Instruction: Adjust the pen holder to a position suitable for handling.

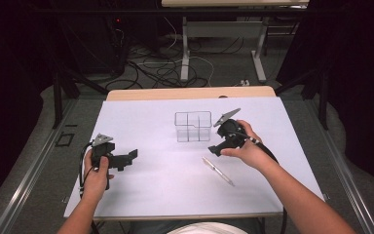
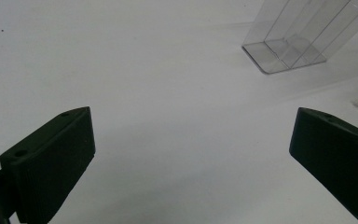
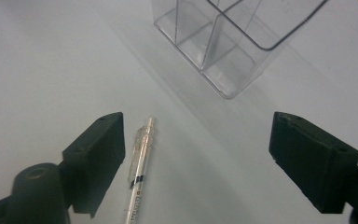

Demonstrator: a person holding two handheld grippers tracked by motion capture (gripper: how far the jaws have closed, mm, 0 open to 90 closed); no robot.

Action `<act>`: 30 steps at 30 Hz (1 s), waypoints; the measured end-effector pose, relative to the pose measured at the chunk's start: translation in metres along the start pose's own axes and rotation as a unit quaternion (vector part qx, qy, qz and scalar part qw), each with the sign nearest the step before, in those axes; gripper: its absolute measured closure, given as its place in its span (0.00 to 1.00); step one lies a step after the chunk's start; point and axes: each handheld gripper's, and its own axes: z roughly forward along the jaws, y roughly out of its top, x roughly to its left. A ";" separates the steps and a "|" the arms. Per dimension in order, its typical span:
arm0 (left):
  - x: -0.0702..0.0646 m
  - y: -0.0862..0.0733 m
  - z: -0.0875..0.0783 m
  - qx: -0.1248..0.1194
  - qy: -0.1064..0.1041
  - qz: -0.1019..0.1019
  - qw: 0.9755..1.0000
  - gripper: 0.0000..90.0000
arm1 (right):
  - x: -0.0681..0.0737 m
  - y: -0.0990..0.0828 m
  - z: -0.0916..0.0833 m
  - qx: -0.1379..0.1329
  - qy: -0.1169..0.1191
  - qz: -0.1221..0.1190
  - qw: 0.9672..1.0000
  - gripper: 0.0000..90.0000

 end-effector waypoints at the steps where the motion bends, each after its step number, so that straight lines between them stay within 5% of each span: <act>1: 0.000 0.000 0.000 0.000 0.000 0.000 1.000 0.00 | 0.000 -0.003 0.000 -0.001 -0.001 0.008 1.000 0.17; 8: -0.013 0.002 0.001 0.013 0.001 -0.020 1.000 0.00 | 0.004 -0.021 -0.001 -0.026 0.009 0.064 0.998 0.16; 14: -0.019 0.002 -0.001 0.016 -0.004 -0.022 1.000 0.00 | 0.013 -0.031 -0.003 -0.031 0.005 0.069 0.997 0.17; 20: -0.027 0.002 -0.005 0.025 -0.020 -0.015 0.999 0.00 | 0.018 -0.034 -0.002 0.002 0.001 0.059 0.998 0.22; 24: -0.030 0.004 -0.006 0.031 -0.030 -0.006 0.999 0.00 | 0.018 -0.039 0.001 0.001 0.002 0.068 0.998 0.29; 30: -0.032 0.002 -0.004 0.040 -0.027 0.002 0.999 0.00 | 0.016 -0.046 0.003 0.023 0.010 0.111 0.993 0.41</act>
